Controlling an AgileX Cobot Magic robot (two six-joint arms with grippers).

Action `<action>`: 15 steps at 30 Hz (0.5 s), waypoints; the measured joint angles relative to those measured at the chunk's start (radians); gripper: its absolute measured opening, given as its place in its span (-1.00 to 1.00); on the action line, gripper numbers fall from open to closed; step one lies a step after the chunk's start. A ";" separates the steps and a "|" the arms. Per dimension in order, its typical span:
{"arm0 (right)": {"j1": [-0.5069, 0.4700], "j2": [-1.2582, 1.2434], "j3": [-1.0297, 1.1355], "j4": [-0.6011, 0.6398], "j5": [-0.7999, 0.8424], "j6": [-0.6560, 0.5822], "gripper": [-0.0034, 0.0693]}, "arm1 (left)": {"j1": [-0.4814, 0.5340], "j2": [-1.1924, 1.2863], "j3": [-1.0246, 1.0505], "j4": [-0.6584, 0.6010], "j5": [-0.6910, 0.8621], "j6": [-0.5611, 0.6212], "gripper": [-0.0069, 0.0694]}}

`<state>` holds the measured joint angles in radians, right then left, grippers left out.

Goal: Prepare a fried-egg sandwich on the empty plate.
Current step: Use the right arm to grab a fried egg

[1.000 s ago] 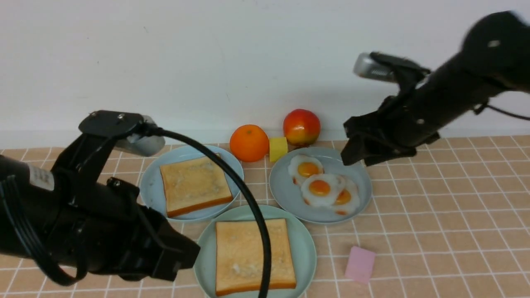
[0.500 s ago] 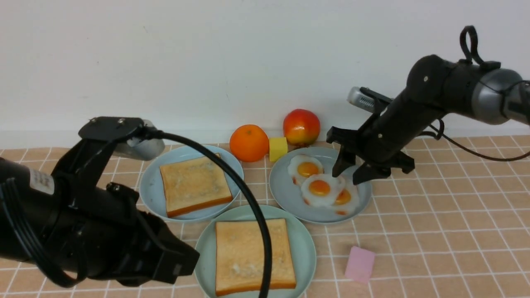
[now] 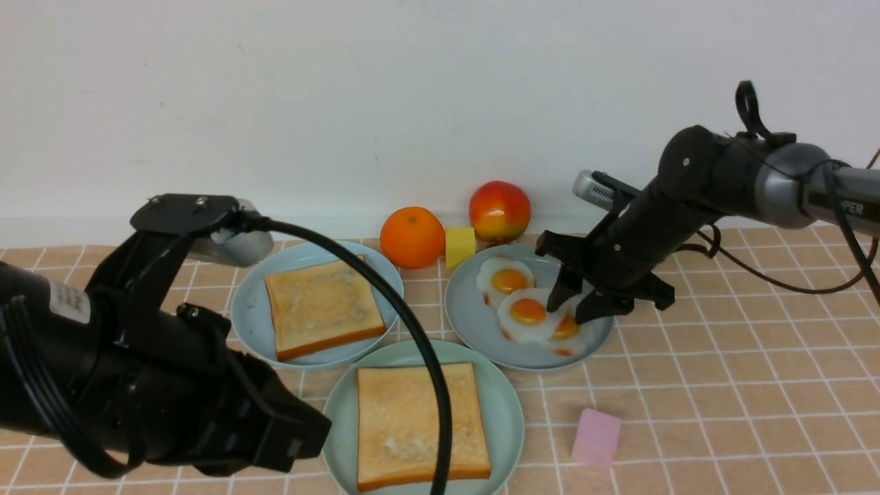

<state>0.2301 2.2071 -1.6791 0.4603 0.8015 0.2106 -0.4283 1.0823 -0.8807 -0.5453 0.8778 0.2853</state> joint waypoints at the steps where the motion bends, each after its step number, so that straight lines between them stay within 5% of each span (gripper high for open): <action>1: 0.000 0.000 0.000 -0.002 0.000 -0.003 -0.19 | 0.000 0.000 0.000 0.000 0.000 0.000 -0.85; 5: 0.000 0.001 -0.003 0.005 -0.010 -0.017 -0.69 | 0.000 0.000 0.000 0.005 0.001 0.000 -0.85; 8: 0.000 0.001 -0.004 0.005 -0.011 -0.018 -0.85 | 0.000 0.000 0.000 0.007 0.005 0.000 -0.85; 15: 0.000 -0.014 -0.002 0.000 -0.002 -0.036 -0.85 | 0.000 0.000 0.000 0.012 0.029 0.000 -0.85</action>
<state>0.2301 2.1931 -1.6809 0.4605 0.7997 0.1750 -0.4283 1.0823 -0.8807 -0.5329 0.9071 0.2853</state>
